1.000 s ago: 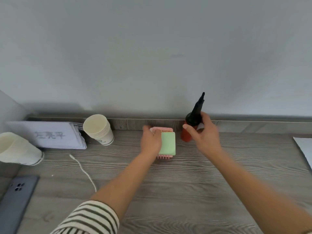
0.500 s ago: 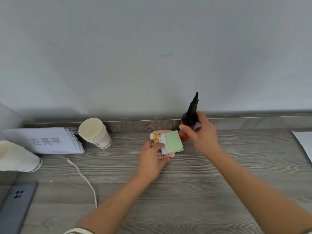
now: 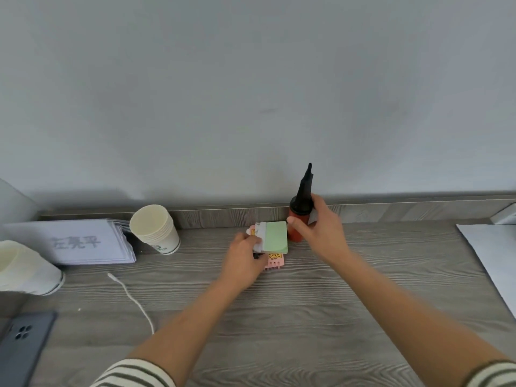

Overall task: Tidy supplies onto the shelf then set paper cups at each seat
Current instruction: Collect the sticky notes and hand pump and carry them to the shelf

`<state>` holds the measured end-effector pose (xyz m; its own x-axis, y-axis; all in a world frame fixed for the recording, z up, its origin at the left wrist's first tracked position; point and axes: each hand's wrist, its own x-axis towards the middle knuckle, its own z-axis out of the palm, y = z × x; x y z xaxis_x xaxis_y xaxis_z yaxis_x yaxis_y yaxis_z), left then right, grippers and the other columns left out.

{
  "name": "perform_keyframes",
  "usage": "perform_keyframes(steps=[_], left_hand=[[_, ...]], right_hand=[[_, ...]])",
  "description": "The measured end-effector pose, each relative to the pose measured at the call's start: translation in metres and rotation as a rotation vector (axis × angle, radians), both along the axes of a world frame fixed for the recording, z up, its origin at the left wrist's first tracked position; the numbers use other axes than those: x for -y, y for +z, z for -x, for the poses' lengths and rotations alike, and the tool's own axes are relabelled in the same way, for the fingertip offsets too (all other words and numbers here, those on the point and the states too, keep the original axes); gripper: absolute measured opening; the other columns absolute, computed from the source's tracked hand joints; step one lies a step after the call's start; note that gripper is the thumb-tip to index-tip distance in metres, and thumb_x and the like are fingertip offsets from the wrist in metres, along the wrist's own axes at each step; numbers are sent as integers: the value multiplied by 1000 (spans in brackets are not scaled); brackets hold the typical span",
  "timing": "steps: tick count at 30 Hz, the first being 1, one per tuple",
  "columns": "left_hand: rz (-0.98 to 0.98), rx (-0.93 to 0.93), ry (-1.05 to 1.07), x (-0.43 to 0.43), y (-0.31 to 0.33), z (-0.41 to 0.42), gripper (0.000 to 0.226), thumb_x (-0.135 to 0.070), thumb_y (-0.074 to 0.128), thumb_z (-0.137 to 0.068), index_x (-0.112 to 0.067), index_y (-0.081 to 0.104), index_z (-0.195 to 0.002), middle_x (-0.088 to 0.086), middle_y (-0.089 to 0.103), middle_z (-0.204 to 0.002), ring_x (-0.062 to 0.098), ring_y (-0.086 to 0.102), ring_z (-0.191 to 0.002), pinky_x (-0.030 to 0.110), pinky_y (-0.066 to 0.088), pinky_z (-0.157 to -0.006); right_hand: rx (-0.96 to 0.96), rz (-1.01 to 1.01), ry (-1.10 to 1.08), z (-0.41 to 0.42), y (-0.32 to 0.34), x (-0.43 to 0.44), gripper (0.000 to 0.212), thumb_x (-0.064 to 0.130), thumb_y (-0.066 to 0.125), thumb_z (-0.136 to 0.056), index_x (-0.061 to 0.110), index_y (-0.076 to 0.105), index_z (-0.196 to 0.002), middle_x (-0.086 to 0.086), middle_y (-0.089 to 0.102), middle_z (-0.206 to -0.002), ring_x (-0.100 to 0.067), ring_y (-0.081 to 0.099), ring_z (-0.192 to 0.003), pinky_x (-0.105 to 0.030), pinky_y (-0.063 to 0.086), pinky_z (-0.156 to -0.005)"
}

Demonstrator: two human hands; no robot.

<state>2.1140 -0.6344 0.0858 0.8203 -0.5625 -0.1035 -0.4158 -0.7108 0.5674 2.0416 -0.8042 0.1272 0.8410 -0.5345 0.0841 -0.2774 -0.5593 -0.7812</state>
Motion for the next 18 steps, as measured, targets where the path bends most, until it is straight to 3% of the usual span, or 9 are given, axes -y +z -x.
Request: perform_keyframes(steps=[4,9,15,18], left_hand=[[-43,37,-59,-16,11,-1,39,-29,61,-89,-15,59,-125,4,55,-121,17,55,-101,28,47,-86],[-132,-87,-266,-50,26,-3,36,-38,62,-86,-21,62,-119,1,67,-105,17,61,-95,38,53,-85],[-244,-238,-560,-85,36,22,41,-44,60,-88,-24,55,-124,2,63,-105,17,59,-95,34,50,-86],[-242,-307,-648,-92,35,46,42,-45,60,-88,-25,55,-124,1,63,-104,15,60,-92,32,50,-83]], right_hand=[[-68,53,-49,12,7,-1,64,37,71,-81,18,46,-137,-1,59,-132,-18,54,-121,-37,46,-98],[-290,-36,-78,62,17,-6,50,37,67,-86,18,55,-130,0,68,-113,-14,65,-100,-39,53,-93],[-450,-196,-140,172,16,-48,42,34,68,-86,20,59,-125,6,69,-104,-9,67,-93,-35,55,-88],[-473,-263,-242,233,16,-84,37,38,67,-86,30,58,-121,11,68,-104,-3,65,-92,-22,53,-80]])
